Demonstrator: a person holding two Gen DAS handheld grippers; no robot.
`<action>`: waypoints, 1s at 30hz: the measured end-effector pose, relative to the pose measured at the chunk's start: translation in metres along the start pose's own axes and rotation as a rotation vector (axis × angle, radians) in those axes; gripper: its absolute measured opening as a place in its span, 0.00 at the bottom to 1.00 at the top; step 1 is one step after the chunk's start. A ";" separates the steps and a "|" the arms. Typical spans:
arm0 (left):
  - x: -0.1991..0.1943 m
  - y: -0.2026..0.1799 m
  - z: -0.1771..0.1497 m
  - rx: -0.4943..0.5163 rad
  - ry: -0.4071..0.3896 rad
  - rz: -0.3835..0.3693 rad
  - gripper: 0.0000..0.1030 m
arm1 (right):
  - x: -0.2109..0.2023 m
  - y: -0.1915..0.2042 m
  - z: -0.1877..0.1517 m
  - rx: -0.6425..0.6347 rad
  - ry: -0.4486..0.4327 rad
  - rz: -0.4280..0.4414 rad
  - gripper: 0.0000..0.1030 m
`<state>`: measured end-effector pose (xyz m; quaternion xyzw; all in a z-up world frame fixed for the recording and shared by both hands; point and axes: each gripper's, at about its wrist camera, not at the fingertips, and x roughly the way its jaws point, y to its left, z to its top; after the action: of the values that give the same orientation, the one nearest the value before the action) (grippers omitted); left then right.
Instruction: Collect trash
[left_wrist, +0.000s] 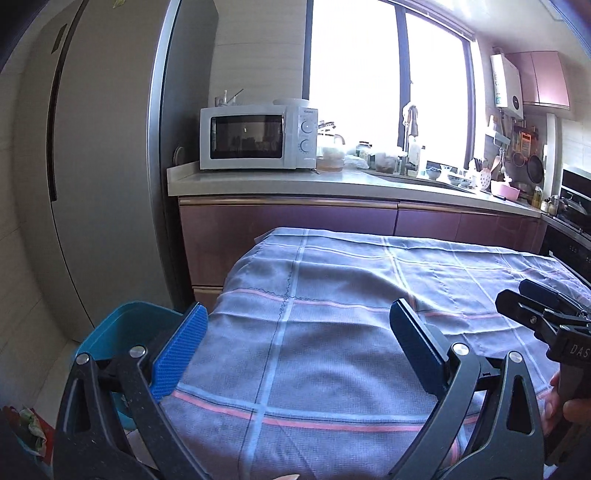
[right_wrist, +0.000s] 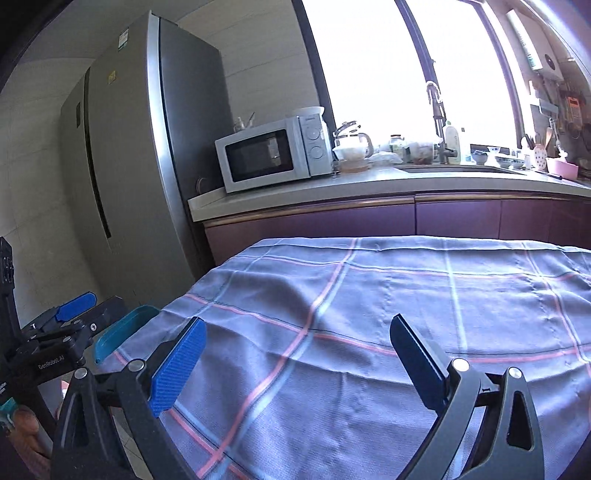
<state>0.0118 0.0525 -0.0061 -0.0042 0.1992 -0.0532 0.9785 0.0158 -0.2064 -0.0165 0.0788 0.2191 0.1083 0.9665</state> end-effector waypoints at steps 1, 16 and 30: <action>0.000 -0.002 0.000 0.003 -0.005 0.003 0.94 | -0.003 -0.002 -0.002 -0.003 -0.007 -0.018 0.93; -0.005 -0.031 0.000 0.020 -0.064 0.030 0.94 | -0.034 -0.021 -0.007 -0.001 -0.093 -0.120 0.93; -0.010 -0.030 0.000 -0.001 -0.085 0.043 0.94 | -0.048 -0.021 -0.007 -0.015 -0.130 -0.158 0.93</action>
<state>-0.0006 0.0234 -0.0018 -0.0029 0.1575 -0.0316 0.9870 -0.0258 -0.2374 -0.0076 0.0609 0.1607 0.0279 0.9847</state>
